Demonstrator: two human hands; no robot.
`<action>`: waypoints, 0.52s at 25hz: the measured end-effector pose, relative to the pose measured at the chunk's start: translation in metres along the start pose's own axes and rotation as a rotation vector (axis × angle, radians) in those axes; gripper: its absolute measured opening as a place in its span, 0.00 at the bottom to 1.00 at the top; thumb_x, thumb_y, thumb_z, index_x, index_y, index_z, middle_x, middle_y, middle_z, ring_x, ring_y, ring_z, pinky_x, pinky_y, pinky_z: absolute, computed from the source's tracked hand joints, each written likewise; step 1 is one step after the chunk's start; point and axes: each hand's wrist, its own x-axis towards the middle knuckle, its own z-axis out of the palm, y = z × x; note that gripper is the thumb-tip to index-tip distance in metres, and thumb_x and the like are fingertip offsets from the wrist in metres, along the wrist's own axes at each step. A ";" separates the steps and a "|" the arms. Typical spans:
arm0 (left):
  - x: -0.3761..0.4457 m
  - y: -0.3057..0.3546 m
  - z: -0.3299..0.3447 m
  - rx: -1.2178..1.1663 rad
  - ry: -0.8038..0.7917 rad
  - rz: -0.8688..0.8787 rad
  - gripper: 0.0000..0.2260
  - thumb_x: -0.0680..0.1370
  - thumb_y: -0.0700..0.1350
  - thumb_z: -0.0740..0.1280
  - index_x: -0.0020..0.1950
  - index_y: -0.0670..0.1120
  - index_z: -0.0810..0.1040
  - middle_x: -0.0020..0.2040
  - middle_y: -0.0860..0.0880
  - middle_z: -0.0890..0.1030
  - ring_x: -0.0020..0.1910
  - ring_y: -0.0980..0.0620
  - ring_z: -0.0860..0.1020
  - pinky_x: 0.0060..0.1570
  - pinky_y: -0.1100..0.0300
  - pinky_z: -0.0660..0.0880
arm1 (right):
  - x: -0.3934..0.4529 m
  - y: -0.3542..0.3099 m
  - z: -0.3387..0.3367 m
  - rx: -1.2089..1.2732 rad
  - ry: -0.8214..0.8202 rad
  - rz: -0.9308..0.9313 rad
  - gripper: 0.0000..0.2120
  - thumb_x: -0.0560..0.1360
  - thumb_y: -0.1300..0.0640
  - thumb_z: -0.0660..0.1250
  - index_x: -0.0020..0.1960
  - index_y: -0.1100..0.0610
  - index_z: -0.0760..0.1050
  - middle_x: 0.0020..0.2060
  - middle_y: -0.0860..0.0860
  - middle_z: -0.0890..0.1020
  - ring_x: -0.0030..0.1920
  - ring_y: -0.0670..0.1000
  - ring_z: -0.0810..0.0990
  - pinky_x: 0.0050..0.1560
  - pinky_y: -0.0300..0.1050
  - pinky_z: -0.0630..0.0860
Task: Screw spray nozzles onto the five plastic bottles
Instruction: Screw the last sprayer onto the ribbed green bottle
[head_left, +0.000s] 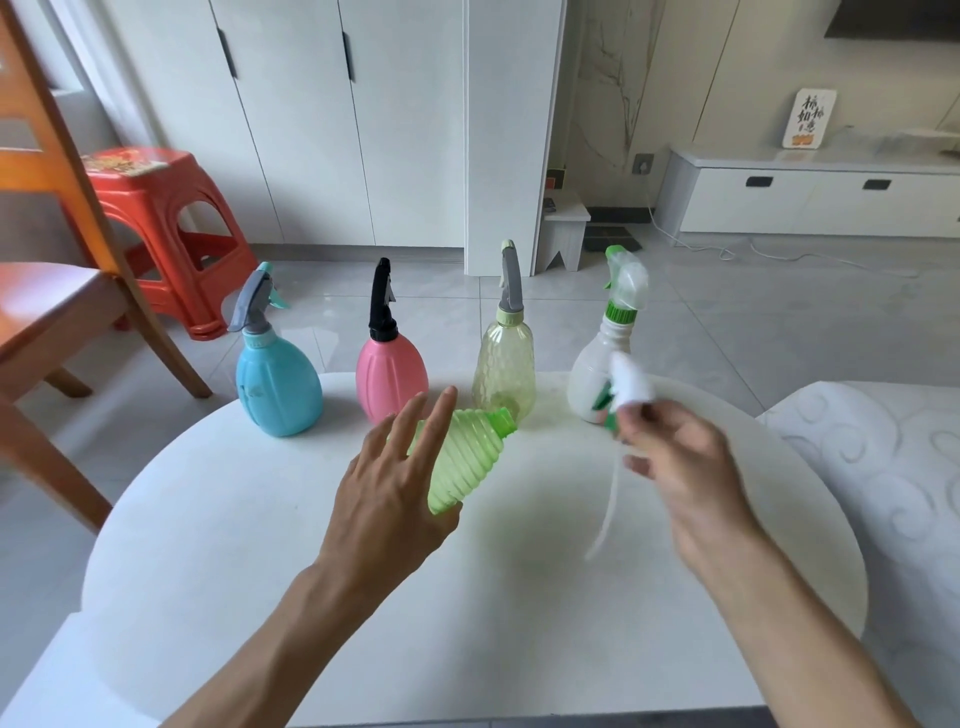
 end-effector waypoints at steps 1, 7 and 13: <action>-0.001 -0.002 0.000 -0.003 0.003 -0.009 0.51 0.62 0.47 0.82 0.79 0.48 0.59 0.73 0.43 0.70 0.66 0.38 0.73 0.51 0.46 0.78 | 0.006 -0.008 -0.008 0.259 0.015 0.042 0.05 0.80 0.55 0.66 0.49 0.52 0.81 0.43 0.47 0.88 0.46 0.48 0.83 0.46 0.45 0.75; -0.007 -0.006 0.002 -0.057 0.001 0.030 0.50 0.62 0.48 0.82 0.79 0.47 0.60 0.73 0.44 0.71 0.66 0.39 0.73 0.56 0.47 0.77 | 0.017 -0.010 -0.019 0.697 0.050 0.159 0.10 0.84 0.50 0.57 0.59 0.49 0.75 0.56 0.49 0.86 0.62 0.50 0.80 0.55 0.48 0.75; -0.003 -0.001 0.003 -0.079 0.020 0.075 0.50 0.62 0.48 0.82 0.79 0.46 0.60 0.73 0.44 0.70 0.66 0.40 0.73 0.58 0.49 0.75 | 0.011 -0.006 -0.008 0.635 0.035 0.099 0.10 0.83 0.51 0.60 0.62 0.49 0.74 0.56 0.50 0.86 0.60 0.51 0.81 0.55 0.50 0.76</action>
